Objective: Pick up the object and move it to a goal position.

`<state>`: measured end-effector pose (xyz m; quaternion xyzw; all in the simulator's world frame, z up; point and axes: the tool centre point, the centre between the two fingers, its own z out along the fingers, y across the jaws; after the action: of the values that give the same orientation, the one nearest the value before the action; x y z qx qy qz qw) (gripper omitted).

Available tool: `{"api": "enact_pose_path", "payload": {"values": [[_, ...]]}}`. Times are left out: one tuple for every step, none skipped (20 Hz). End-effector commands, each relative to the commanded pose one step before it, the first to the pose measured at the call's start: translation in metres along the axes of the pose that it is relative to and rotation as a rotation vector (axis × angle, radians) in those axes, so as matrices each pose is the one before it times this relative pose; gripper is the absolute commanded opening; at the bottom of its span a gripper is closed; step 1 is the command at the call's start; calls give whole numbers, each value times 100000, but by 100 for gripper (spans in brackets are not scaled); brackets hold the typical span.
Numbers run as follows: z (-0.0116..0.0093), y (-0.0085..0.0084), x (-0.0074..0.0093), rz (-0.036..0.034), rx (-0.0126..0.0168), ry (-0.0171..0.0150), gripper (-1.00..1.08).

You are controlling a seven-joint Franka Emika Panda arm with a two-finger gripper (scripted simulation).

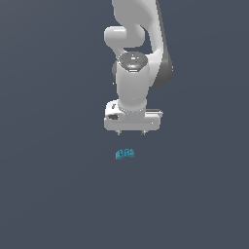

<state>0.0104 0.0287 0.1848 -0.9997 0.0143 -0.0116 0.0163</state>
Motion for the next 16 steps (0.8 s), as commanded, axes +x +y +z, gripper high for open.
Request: {"api": "enact_pose_path", "payload": {"values": [[-18, -16, 11, 180, 161, 36, 100], [23, 26, -15, -181, -130, -53, 100], [-3, 12, -4, -95, -23, -7, 100], [2, -8, 2, 48, 9, 2, 100], [12, -7, 5, 194, 21, 1, 100], [25, 0, 8, 344, 24, -4, 100], [38, 4, 9, 483, 21, -11, 100], [51, 8, 11, 617, 19, -18, 100], [63, 9, 12, 753, 18, -24, 100], [76, 11, 14, 889, 17, -30, 100], [88, 16, 16, 1026, 17, -35, 100], [98, 16, 18, 1140, 17, -39, 100], [106, 18, 20, 1244, 18, -42, 100], [116, 18, 22, 1365, 21, -44, 100], [127, 20, 25, 1502, 24, -48, 100], [136, 21, 27, 1620, 24, -51, 100]]}}
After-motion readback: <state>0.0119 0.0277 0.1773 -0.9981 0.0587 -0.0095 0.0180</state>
